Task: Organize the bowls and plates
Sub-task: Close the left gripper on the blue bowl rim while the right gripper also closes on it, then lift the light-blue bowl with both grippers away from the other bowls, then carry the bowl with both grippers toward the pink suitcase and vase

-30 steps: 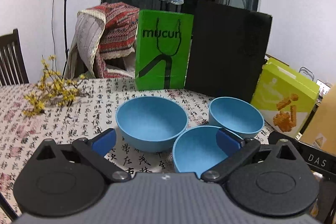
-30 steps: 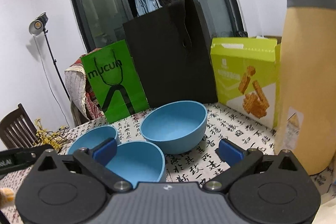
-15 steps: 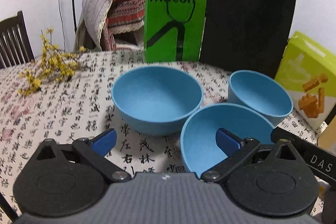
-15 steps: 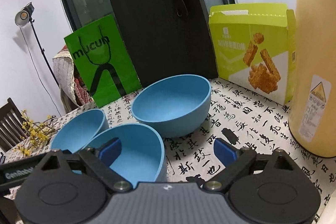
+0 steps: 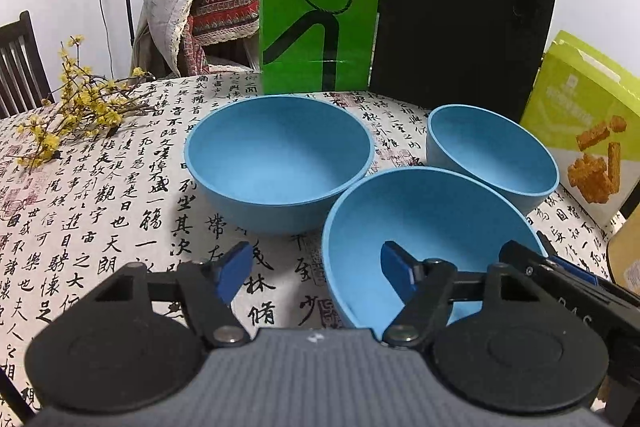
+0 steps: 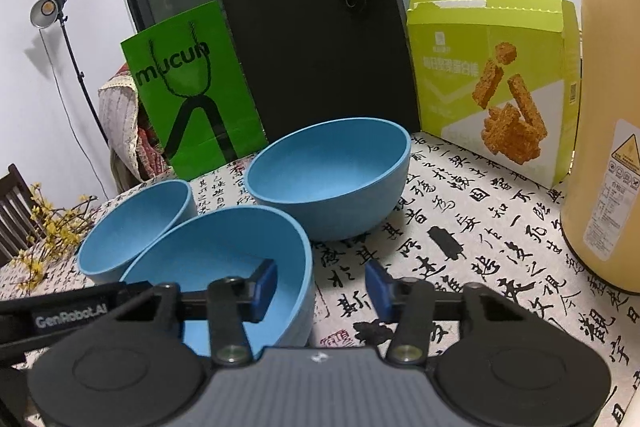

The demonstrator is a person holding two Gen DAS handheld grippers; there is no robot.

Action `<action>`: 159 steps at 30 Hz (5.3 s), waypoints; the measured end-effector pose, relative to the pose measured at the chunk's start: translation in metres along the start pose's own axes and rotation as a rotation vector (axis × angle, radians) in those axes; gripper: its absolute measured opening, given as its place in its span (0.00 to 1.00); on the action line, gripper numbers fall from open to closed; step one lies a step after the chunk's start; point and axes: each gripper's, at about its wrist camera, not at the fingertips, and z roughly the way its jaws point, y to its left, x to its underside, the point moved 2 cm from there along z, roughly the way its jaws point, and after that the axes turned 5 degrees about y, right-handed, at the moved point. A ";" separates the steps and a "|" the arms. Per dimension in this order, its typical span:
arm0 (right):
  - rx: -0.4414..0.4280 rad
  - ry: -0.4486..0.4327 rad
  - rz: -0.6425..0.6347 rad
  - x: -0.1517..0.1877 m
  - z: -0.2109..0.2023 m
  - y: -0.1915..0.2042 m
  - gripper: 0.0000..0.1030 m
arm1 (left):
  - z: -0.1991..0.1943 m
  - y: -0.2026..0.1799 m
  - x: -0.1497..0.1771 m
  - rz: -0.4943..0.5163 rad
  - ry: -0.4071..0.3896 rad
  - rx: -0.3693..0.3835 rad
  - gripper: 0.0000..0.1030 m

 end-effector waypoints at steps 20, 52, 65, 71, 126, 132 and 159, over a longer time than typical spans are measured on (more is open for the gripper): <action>-0.016 0.015 -0.046 0.006 0.003 0.009 0.11 | 0.002 -0.012 0.008 0.067 0.012 0.039 0.23; 0.005 -0.011 -0.045 0.005 -0.028 0.014 0.11 | -0.038 -0.013 0.012 0.087 -0.030 0.051 0.23; 0.004 -0.039 -0.058 0.009 -0.055 0.023 0.11 | -0.064 -0.005 0.018 0.088 -0.065 0.056 0.23; -0.001 -0.055 -0.066 0.012 -0.068 0.029 0.11 | -0.077 0.000 0.020 0.085 -0.082 0.056 0.23; -0.081 -0.139 -0.120 0.059 -0.172 0.102 0.11 | -0.196 0.076 0.069 0.023 -0.205 0.012 0.23; -0.092 -0.139 -0.128 0.066 -0.180 0.111 0.11 | -0.206 0.088 0.076 0.013 -0.213 0.008 0.23; -0.145 -0.145 -0.186 0.095 -0.211 0.157 0.11 | -0.240 0.139 0.103 -0.048 -0.241 -0.025 0.23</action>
